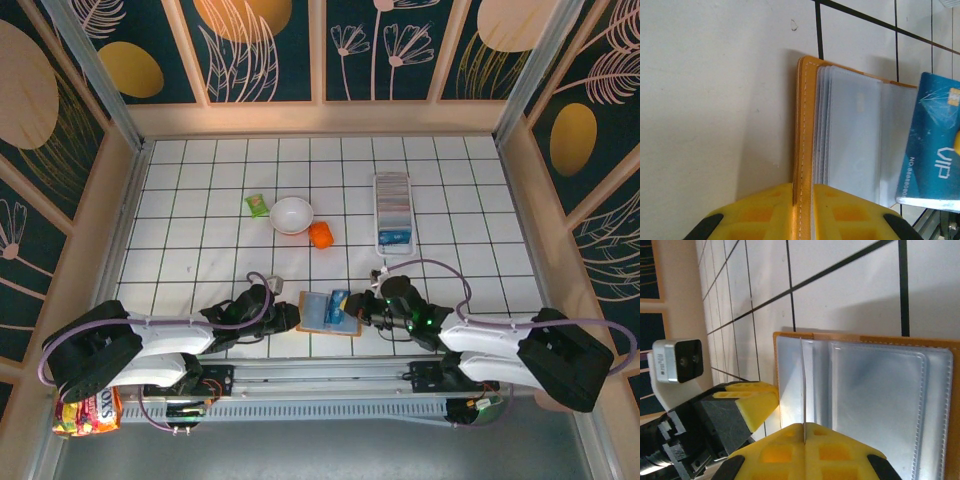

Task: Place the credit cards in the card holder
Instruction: Insert the credit card into the card slot.

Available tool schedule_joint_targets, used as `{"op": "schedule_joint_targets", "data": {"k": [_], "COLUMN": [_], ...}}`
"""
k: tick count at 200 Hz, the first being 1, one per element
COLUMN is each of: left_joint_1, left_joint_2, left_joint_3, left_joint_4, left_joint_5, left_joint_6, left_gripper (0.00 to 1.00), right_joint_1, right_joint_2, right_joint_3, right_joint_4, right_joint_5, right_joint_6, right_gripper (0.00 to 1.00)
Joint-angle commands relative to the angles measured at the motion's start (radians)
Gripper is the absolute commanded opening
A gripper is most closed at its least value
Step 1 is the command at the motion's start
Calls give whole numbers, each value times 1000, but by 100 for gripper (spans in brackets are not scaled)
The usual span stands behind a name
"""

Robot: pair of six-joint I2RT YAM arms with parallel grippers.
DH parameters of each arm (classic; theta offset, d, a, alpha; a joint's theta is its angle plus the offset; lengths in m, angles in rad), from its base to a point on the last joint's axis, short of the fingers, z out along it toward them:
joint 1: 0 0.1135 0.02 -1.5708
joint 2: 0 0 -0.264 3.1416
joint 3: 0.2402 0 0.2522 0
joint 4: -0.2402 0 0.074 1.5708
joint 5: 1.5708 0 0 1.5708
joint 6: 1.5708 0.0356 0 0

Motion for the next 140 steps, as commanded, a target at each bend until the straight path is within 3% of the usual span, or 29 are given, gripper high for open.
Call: {"op": "schedule_joint_targets", "data": {"k": [1, 140], "left_joint_1": [-13, -14], "left_joint_2": [34, 48], "left_joint_3": [-1, -8], "left_joint_4": [-17, -1], "left_joint_5": [8, 17], "left_joint_6": [-11, -9], "left_gripper": [18, 16], "right_joint_1": [2, -4], "right_joint_2": [-38, 116], "right_joint_3": [1, 3], "right_joint_4": [-54, 133], "right_joint_5": [76, 11], "right_joint_6": [-41, -6], "right_gripper": [0, 0]}}
